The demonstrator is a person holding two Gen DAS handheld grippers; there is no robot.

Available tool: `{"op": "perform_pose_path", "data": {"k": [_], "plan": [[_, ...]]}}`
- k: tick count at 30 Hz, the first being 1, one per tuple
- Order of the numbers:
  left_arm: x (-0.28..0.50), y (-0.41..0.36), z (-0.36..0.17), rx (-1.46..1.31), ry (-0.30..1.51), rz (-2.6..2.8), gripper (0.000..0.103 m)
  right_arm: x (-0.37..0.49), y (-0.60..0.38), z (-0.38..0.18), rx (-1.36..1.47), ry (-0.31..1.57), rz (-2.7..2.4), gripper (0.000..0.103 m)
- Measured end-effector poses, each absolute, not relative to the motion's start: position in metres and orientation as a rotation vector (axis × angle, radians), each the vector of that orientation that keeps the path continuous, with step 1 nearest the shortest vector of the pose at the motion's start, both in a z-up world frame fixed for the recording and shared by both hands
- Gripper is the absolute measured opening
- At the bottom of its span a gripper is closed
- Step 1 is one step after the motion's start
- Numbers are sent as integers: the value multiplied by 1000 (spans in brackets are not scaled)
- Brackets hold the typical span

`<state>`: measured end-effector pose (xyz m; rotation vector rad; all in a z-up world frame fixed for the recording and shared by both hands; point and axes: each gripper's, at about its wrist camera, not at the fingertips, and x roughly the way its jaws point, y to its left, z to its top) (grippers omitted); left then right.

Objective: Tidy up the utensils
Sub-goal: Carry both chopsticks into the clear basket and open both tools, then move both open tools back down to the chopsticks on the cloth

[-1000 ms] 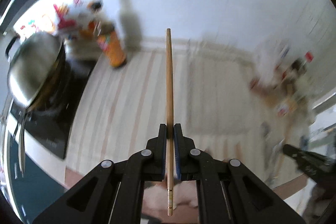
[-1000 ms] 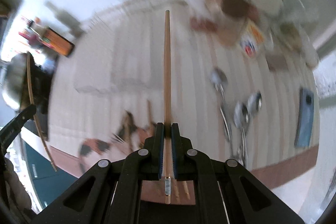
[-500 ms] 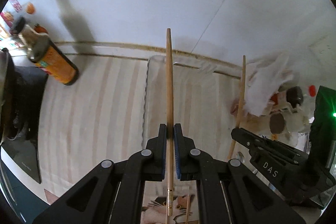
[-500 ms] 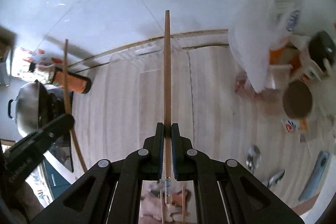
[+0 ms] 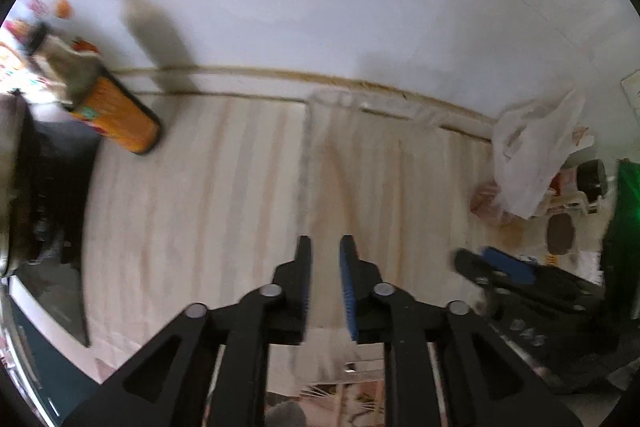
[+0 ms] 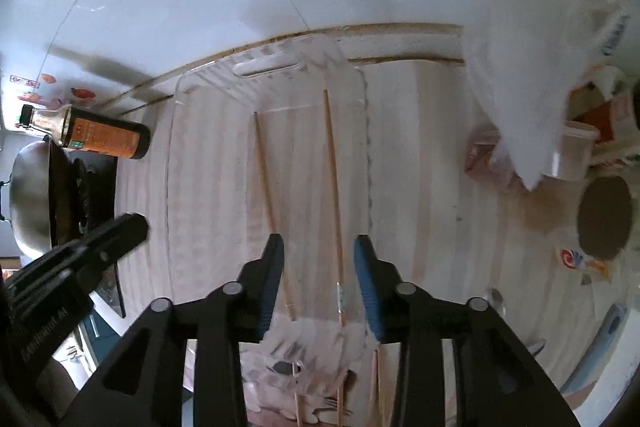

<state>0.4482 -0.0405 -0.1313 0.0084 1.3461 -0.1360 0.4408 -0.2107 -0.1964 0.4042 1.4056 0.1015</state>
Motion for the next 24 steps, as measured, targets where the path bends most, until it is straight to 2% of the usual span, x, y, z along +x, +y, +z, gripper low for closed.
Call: {"op": "perform_pose_path", "data": {"k": [4,6,9,12,20,22,24], "plan": [[418,-24,-107,61,1194,-48,76,410,-221,-176,363,1345,39,47],[400,-15,-98,76,1121,-8,83,391,-226,-169,342,1318,6,52],[374,-4,-94,72,1060,5,103,361,-233,-163,328,1278,-25,58],[351,-2,-103,99,1055,6,103,324,-238,-167,325,1226,-45,65],[304,-9,-171,191,1198,-15,103,265,-230,-242,352,1388,-53,65],[290,-15,-195,213,1260,-23,103,253,-227,-263,366,1433,-32,57],[274,-24,-219,244,1316,-53,102,245,-224,-281,370,1473,-20,39]]}}
